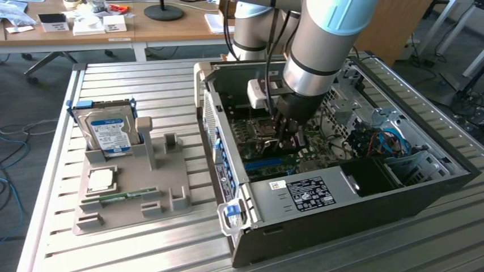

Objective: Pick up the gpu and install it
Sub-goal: 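Insert the gpu into the slot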

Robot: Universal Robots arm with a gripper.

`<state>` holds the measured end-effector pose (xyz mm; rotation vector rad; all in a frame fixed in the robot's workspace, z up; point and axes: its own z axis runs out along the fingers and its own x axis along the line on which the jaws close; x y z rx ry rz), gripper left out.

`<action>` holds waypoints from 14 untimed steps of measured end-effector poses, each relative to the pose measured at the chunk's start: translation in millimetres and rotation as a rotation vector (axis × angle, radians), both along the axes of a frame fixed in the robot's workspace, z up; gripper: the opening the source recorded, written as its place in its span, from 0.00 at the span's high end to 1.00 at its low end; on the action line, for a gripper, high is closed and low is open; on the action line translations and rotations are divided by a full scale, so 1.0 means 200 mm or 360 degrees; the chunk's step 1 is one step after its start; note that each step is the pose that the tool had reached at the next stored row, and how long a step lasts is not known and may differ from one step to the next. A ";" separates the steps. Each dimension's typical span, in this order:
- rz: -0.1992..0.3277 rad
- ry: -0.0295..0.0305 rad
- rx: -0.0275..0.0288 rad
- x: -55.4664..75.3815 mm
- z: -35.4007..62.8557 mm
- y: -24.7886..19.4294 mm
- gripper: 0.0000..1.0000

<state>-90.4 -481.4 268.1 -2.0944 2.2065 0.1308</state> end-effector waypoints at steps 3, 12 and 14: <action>0.0000 0.00002 -0.00004 0.00 -0.002 0.000 0.73; 0.0000 0.00069 -0.00008 0.00 -0.002 0.000 0.73; 0.0000 0.00080 -0.00009 0.01 -0.002 0.000 0.73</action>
